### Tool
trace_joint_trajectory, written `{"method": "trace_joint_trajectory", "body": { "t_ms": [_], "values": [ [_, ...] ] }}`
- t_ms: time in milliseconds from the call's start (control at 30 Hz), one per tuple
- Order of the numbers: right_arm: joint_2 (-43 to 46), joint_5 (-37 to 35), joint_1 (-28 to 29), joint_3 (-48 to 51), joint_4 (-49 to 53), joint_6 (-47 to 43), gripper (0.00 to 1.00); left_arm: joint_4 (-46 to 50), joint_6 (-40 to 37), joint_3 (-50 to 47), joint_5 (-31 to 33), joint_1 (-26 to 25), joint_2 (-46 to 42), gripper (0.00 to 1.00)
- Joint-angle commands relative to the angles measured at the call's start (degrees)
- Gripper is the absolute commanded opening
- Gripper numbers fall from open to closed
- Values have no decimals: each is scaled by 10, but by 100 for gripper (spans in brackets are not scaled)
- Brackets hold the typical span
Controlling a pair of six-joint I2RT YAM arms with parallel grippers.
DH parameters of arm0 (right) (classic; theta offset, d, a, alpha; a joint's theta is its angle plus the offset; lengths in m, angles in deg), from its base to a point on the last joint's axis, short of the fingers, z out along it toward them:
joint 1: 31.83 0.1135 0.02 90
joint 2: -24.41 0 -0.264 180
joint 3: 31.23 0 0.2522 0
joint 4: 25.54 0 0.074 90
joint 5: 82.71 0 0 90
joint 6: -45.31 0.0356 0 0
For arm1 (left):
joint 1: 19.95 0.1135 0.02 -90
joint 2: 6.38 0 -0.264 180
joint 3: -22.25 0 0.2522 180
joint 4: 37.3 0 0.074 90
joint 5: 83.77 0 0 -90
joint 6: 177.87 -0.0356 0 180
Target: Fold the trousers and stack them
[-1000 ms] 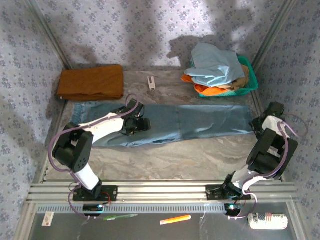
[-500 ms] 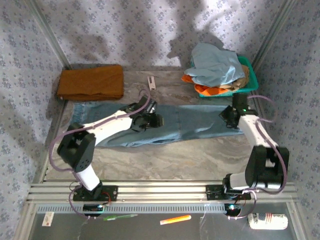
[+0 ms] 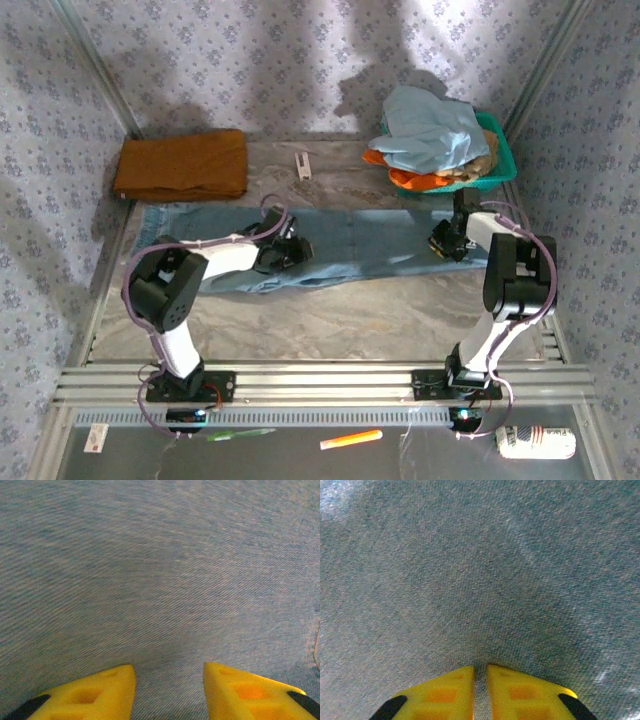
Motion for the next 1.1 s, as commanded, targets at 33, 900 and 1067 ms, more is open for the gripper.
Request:
{"method": "trace_joint_trajectory", "body": {
  "t_ms": [33, 900, 1067],
  "values": [
    [-6, 14, 8, 30, 23, -21, 21, 63, 11, -103, 49, 49, -52, 45],
    [3, -164, -143, -147, 217, -129, 85, 228, -71, -65, -16, 150, -271, 77],
    [-17, -127, -183, -123, 185, -135, 87, 247, -78, -55, -13, 155, -276, 80]
  ]
}}
